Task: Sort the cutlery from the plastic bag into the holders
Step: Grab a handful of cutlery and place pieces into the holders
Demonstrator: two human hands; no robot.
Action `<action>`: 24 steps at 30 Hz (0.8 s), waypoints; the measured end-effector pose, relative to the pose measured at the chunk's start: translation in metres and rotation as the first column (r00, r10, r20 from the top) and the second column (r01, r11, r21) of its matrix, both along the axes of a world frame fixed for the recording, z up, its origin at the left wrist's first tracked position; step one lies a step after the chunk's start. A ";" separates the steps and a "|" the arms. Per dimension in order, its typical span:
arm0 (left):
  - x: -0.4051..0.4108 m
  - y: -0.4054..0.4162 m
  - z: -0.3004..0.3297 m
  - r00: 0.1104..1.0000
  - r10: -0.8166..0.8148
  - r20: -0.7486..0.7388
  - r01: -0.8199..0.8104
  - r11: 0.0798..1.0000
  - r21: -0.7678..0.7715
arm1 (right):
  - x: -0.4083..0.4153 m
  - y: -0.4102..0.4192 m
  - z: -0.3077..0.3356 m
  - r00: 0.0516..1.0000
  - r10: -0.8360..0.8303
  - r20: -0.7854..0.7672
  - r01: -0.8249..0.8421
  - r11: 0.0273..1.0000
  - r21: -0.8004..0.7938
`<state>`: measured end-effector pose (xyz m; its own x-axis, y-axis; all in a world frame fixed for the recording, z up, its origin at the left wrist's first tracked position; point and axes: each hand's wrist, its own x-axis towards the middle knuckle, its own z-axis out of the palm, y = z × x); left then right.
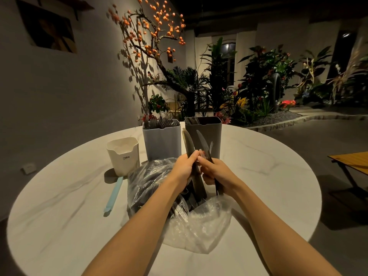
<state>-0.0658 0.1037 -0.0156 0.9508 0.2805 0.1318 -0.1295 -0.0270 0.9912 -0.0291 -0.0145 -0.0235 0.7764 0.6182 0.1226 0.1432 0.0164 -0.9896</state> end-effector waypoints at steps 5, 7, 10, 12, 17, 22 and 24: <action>-0.003 0.001 0.000 0.998 -0.058 0.036 0.061 0.996 -0.067 | -0.002 -0.001 0.000 0.997 0.080 -0.008 -0.080 0.996 -0.038; -0.004 0.003 0.000 0.994 -0.093 0.048 0.097 0.991 -0.092 | -0.002 -0.001 0.000 0.995 0.100 -0.028 -0.102 0.993 -0.062; -0.004 0.003 0.001 0.993 -0.109 0.054 0.113 0.991 -0.073 | -0.001 0.001 0.000 0.991 0.120 -0.054 -0.123 0.990 -0.062; -0.005 0.002 0.001 0.992 -0.108 0.060 0.112 0.992 -0.065 | -0.001 0.001 0.000 0.990 0.127 -0.064 -0.131 0.990 -0.060; -0.005 0.000 0.002 0.994 -0.086 0.064 0.089 0.995 -0.042 | -0.001 0.000 0.002 0.981 0.166 -0.103 -0.172 0.984 -0.048; -0.003 -0.001 0.000 0.995 -0.080 0.062 0.081 0.997 -0.010 | -0.002 -0.003 0.003 0.976 0.174 -0.127 -0.186 0.979 -0.088; -0.003 -0.001 -0.001 0.995 -0.071 0.066 0.069 0.997 0.030 | -0.001 -0.004 0.003 0.976 0.174 -0.134 -0.189 0.976 -0.108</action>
<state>-0.0687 0.1022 -0.0167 0.9566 0.2092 0.2029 -0.1984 -0.0426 0.9792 -0.0306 -0.0185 -0.0208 0.6544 0.7544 -0.0505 0.0257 -0.0889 -0.9957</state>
